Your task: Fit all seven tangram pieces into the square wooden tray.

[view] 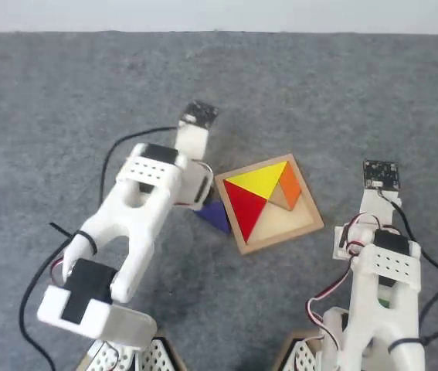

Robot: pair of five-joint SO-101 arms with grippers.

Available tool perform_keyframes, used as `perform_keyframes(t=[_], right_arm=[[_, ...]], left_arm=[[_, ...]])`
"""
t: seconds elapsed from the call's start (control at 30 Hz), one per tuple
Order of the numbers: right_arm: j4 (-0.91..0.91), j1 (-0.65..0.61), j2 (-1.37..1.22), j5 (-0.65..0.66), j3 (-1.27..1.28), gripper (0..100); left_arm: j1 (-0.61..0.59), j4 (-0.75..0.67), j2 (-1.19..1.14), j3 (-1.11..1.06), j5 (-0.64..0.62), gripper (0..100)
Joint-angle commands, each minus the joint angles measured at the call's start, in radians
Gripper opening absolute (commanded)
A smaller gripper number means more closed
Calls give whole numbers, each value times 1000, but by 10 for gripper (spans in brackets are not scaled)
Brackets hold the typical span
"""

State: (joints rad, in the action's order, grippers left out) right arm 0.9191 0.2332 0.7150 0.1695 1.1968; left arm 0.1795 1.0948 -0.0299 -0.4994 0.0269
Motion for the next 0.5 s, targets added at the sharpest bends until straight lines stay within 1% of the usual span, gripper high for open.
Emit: perform_keyframes(t=[0.0,0.07,0.13,0.27,0.4,0.47], right_arm=[[-10,-41,19,17,-3,113],[-8,-28,19,20,-9,114],[7,12,19,58,-28,116],[122,71,18,107,-74,117],[142,206,19,117,-101,117],[182,246,19,161,-104,117]], left_arm=[[68,-78,63,-48,5,207],[75,-100,66,-73,-8,207],[71,-121,66,-87,-54,207],[38,-150,71,-104,-75,207],[18,-149,68,-104,-74,207],[17,-150,66,-104,-74,207]])
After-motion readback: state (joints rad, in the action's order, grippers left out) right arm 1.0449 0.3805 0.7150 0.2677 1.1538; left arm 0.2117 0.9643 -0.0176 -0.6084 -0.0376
